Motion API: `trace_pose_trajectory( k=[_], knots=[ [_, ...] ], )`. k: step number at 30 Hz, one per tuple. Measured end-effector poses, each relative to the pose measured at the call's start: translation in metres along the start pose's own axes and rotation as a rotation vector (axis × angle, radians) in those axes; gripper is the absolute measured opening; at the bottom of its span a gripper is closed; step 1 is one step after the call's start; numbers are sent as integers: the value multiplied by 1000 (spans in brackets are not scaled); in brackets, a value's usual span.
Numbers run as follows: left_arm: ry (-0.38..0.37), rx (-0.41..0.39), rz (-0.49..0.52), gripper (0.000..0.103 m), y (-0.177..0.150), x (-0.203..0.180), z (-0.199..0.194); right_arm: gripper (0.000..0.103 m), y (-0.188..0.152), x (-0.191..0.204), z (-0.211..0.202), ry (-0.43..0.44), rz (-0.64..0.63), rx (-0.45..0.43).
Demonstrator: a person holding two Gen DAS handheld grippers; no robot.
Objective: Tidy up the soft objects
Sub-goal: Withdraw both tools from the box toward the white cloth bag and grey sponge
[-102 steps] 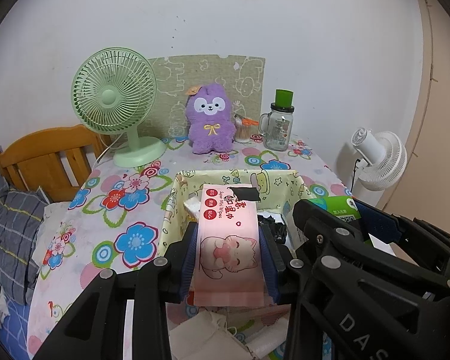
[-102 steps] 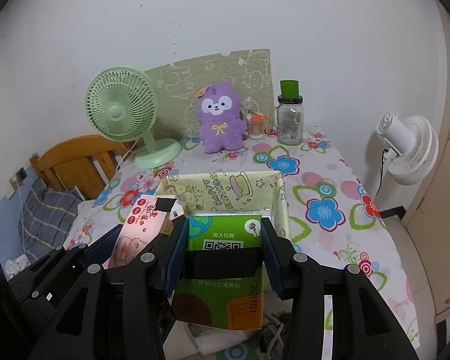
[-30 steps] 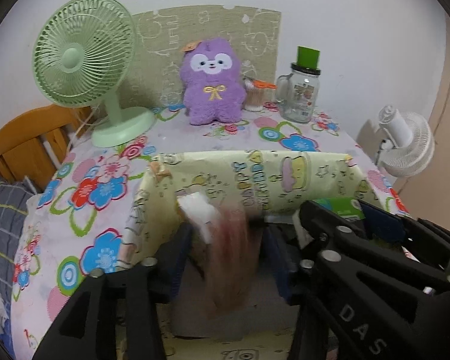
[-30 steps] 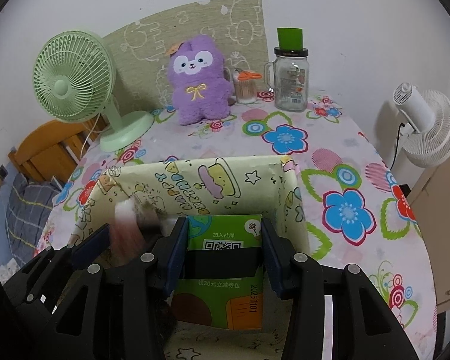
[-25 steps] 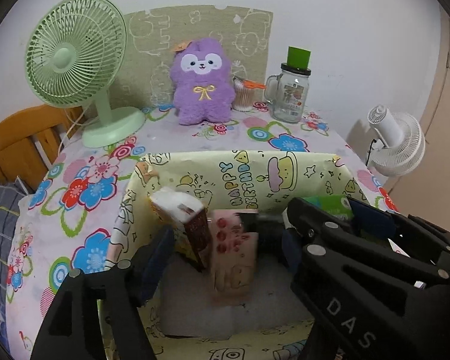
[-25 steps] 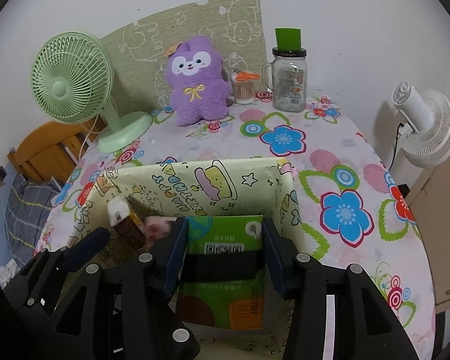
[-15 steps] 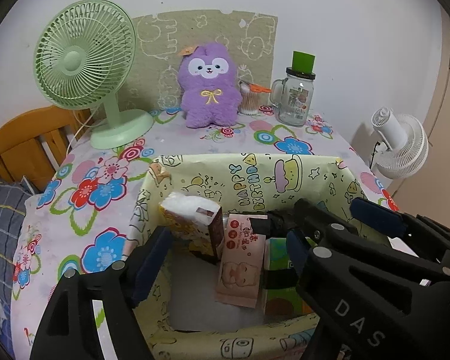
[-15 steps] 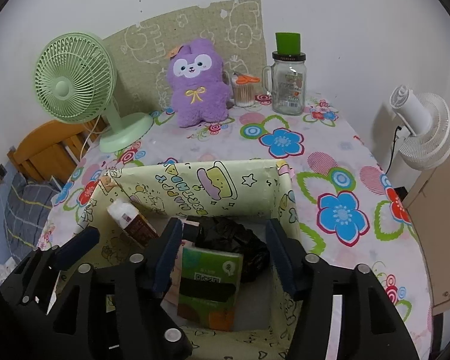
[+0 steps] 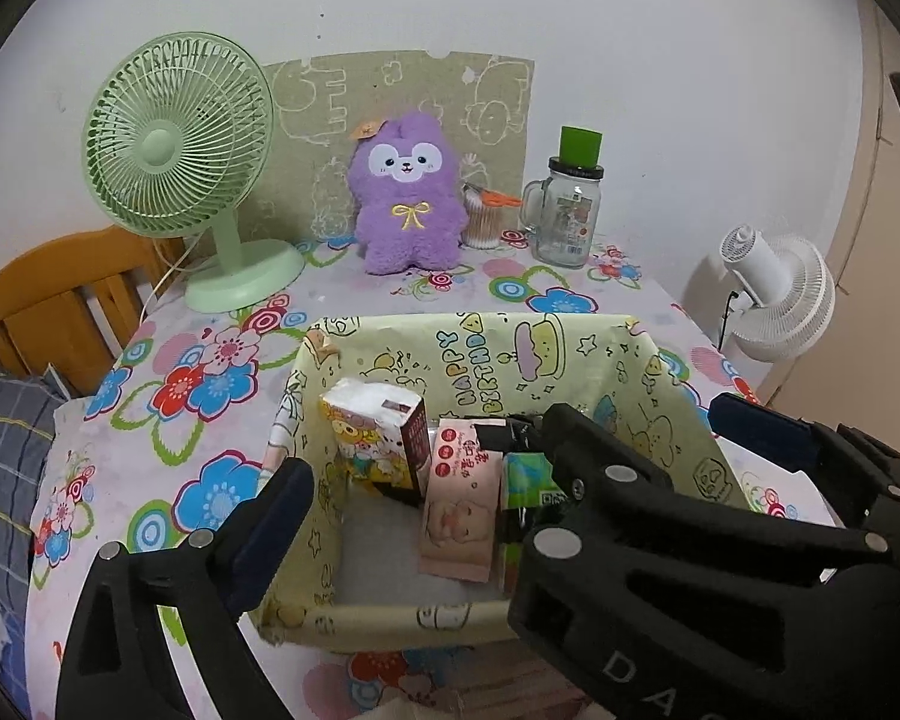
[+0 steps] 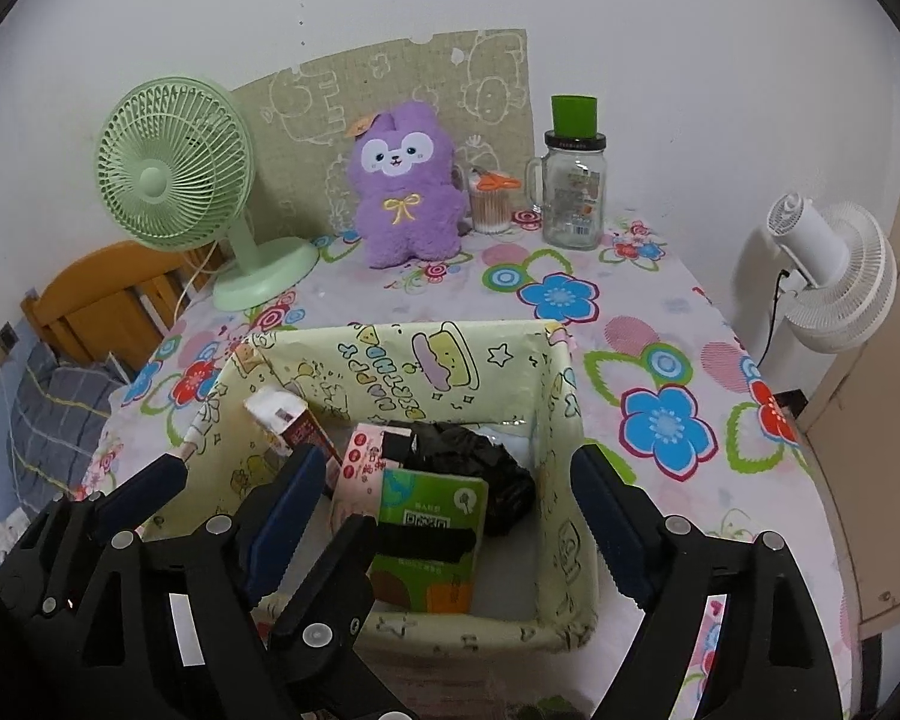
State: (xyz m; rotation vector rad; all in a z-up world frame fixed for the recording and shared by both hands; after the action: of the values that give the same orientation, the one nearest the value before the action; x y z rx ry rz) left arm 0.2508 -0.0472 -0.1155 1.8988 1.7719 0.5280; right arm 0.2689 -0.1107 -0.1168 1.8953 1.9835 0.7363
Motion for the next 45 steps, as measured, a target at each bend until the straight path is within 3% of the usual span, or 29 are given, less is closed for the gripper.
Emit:
trace_pose_trajectory(
  k=[21, 45],
  knots=[
    [21, -56, -7, 97, -23, -3, -40, 96, -24, 6, -41, -28, -22, -67],
    [34, -137, -2, 101, -41, -14, -86, 97, -47, 6, -94, -60, -29, -154]
  ],
)
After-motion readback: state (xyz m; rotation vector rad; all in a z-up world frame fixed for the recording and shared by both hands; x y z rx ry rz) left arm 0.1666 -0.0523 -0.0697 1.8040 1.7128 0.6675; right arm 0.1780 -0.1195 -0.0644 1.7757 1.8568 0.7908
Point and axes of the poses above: each gripper's, at about its wrist camera, not at the fingertips, and z roughly the way its jaws point, x to its left, y to its top, the point moved 10 cm from there along z, roughly the way its jaws point, and after that the axes turned 12 degrees about x, right-handed, at the moved point
